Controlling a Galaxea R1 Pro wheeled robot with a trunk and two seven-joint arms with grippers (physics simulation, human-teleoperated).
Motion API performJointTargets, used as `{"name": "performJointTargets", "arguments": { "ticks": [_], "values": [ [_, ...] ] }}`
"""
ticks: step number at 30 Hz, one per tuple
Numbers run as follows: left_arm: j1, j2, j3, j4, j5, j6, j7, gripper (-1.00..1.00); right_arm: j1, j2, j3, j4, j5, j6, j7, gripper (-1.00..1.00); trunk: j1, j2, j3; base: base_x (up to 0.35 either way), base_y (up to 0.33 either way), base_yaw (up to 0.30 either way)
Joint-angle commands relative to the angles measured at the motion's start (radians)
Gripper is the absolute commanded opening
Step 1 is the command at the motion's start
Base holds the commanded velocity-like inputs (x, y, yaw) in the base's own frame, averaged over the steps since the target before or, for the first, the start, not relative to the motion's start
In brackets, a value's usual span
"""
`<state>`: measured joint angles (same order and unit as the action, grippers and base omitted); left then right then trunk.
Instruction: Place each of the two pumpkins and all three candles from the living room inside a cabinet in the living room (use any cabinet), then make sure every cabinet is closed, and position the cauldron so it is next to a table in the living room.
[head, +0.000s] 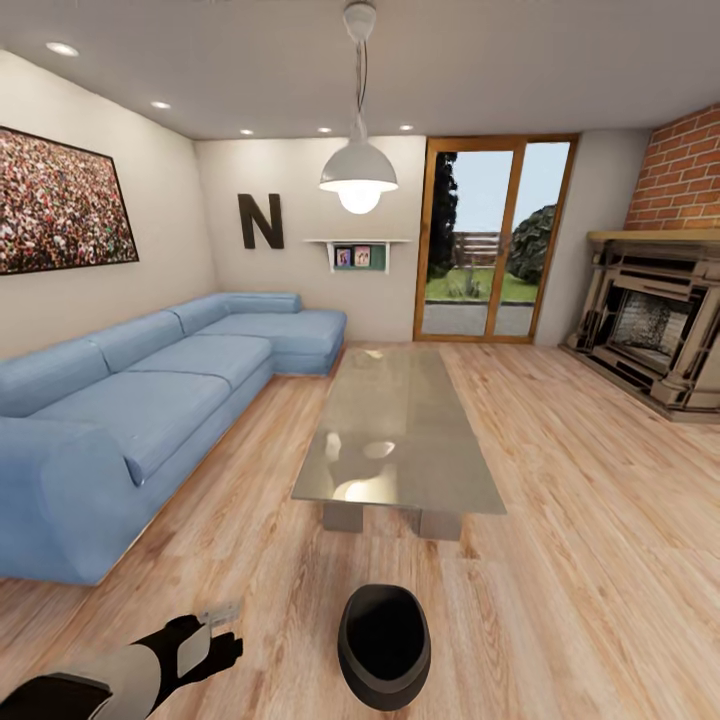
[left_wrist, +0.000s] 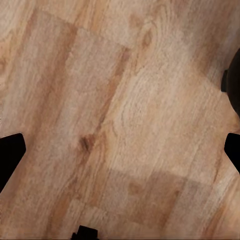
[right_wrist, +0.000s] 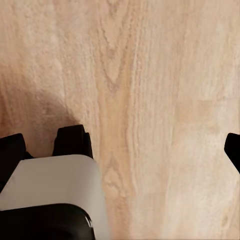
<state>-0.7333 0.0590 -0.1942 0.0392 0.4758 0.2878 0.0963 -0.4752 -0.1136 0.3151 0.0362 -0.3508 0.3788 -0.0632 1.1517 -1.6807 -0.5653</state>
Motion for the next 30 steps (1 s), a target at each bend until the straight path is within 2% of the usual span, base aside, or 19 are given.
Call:
{"name": "performJointTargets", "arguments": {
  "ticks": [1,2,5,11,16,30],
  "values": [
    [0.002,-0.001,-0.008,0.001,0.01,0.002,0.002,1.0,0.001,0.004,0.009,0.001,-0.01,-0.005,-0.002,1.0,-0.004,0.007,0.002,0.0,0.0,0.0],
    [0.018,-0.004,-0.008,0.001,0.01,0.001,0.002,1.0,0.014,0.02,0.01,0.001,-0.009,-0.033,-0.002,1.0,-0.008,0.014,0.005,0.0,0.0,0.0],
    [0.038,-0.008,-0.008,0.001,0.011,-0.003,0.002,1.0,0.034,0.031,0.011,0.001,-0.008,-0.058,-0.001,1.0,-0.019,0.035,0.015,0.0,0.0,0.0],
    [0.059,-0.043,-0.008,0.002,0.012,-0.086,0.004,1.0,0.05,0.061,0.01,0.001,-0.009,-0.071,0.0,1.0,-0.042,0.077,0.03,0.0,0.0,0.0],
    [0.065,-0.067,-0.008,0.002,0.012,-0.095,0.008,1.0,0.057,0.064,0.009,0.001,-0.011,-0.072,-0.001,1.0,-0.062,0.112,0.038,0.0,0.0,0.003],
    [0.07,-0.08,-0.009,0.002,0.011,-0.095,0.008,1.0,0.062,0.062,0.004,0.002,-0.011,-0.072,-0.006,1.0,-0.115,0.21,0.06,0.0,0.0,0.069]
  ]
}}
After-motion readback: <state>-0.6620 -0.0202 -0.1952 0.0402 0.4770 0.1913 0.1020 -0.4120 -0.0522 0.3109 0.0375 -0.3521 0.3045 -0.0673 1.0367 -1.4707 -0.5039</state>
